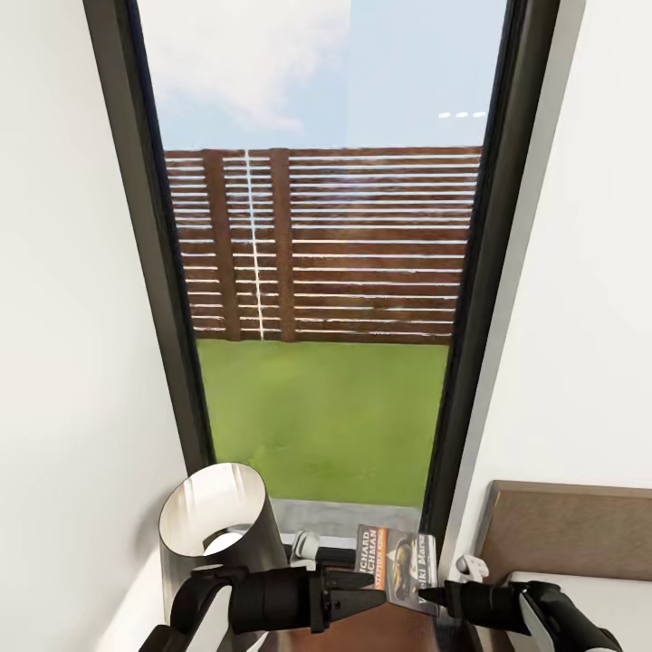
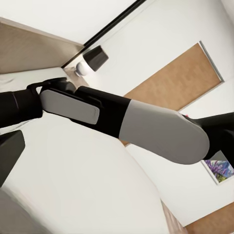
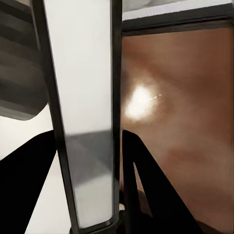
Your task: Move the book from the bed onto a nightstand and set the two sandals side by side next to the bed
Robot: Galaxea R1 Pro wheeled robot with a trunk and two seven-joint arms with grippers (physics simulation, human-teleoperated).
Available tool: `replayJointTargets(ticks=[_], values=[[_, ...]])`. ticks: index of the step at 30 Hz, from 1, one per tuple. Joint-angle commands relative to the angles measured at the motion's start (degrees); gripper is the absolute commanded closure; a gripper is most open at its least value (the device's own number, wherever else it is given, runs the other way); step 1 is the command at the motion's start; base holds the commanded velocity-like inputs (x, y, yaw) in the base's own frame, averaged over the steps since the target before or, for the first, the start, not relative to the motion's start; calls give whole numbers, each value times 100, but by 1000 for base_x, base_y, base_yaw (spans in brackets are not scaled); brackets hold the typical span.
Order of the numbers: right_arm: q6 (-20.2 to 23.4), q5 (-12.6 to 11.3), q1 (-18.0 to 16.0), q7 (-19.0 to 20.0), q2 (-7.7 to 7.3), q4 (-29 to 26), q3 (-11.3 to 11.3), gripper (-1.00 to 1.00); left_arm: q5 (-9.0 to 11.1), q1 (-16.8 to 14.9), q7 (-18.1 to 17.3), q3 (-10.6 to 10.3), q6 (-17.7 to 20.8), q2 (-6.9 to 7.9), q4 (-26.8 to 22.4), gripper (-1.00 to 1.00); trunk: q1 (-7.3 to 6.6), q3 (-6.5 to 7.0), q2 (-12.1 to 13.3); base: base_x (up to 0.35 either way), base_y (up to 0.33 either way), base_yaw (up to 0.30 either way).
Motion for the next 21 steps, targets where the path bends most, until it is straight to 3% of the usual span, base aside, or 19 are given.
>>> replayJointTargets(ticks=[1, 21], values=[[59, 30, -5, 5, 14, 11, -48, 100, 22, -4, -2, -1, 34, 0, -2, -100, 24, -28, -49, 0, 0, 0], [91, 33, -5, -211, 95, 261, -47, 100, -8, 1, 6, -36, 28, 0, 0, -100, 463, -387, -851, 0, 0, 0]])
